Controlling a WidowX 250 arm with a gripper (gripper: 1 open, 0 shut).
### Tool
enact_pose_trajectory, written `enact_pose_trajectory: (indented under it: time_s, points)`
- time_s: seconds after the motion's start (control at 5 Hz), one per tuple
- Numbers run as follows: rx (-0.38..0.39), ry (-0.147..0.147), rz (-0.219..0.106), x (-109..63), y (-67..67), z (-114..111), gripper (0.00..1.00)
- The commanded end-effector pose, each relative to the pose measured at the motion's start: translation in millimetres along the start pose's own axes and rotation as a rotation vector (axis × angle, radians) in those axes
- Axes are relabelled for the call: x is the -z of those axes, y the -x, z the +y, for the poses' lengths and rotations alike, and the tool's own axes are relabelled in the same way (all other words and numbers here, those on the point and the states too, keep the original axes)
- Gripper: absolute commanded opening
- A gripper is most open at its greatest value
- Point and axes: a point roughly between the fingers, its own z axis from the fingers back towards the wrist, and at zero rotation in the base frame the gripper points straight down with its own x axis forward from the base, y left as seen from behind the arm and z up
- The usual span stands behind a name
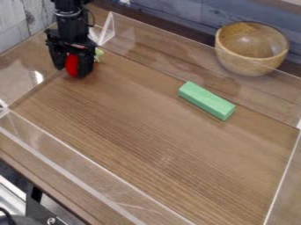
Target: Move the red object to the left side of the table
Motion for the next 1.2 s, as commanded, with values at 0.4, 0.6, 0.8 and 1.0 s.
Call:
enact_pose_trajectory:
  time_s: [0.4, 0.6, 0.8, 1.0]
  points:
    - [-0.03, 0.035, -0.016, -34.4, -4.3, 0.1, 1.0]
    - [-0.041, 0.054, -0.004, -42.5, -2.4, -6.2, 1.0]
    - [-0.049, 0.075, 0.004, -51.9, -0.3, -12.4, 1.0]
    - [-0.059, 0.094, 0.013, -61.0, 2.4, -18.3, 1.0]
